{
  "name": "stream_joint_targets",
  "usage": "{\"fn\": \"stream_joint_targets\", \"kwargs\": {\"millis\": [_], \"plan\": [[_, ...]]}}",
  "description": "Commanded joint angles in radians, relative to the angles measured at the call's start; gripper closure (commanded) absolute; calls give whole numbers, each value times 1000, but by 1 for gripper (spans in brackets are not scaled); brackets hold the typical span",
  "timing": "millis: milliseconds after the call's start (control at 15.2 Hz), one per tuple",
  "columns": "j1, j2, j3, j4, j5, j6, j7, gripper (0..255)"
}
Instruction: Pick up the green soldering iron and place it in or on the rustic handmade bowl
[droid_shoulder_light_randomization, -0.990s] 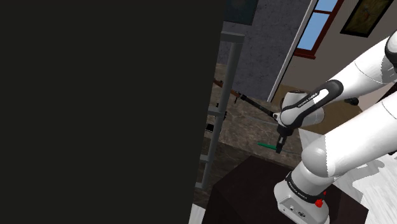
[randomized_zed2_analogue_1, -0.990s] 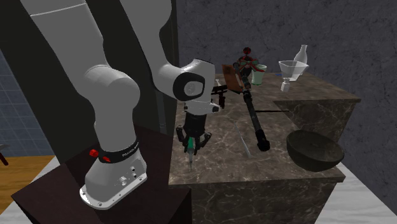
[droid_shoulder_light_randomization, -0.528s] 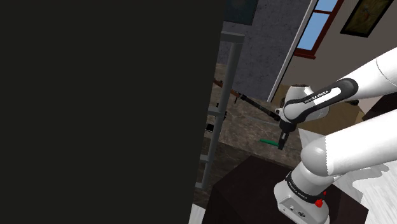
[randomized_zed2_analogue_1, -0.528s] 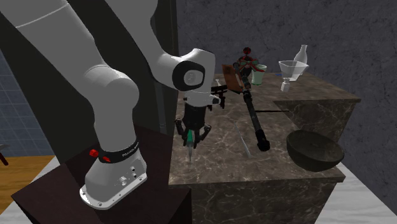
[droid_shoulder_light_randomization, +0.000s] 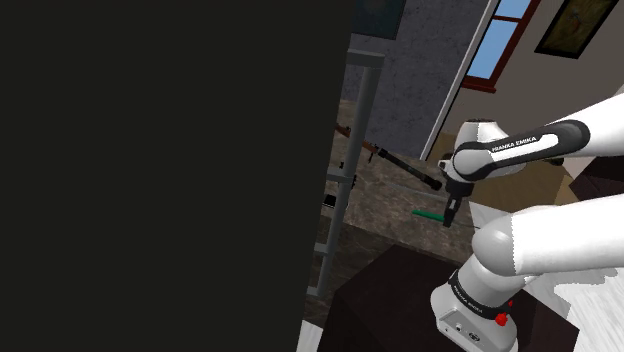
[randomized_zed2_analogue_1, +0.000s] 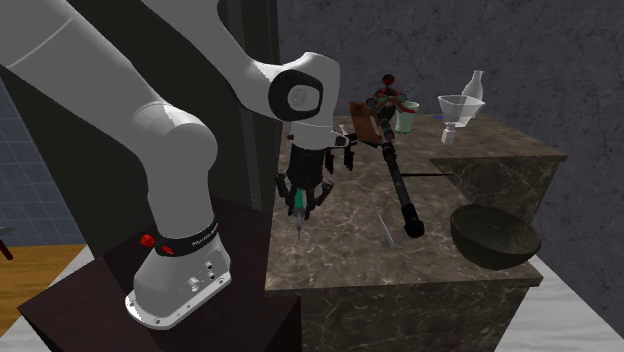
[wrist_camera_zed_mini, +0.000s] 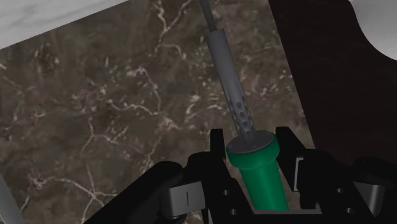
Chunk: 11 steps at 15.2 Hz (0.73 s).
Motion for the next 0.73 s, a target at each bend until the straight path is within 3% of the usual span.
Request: {"fn": "stream_joint_targets", "kwargs": {"millis": [0,660], "plan": [[-1,-40,16,8,12,-49,0,255],[-1,-186,78,73,67,-258,-14,255]]}}
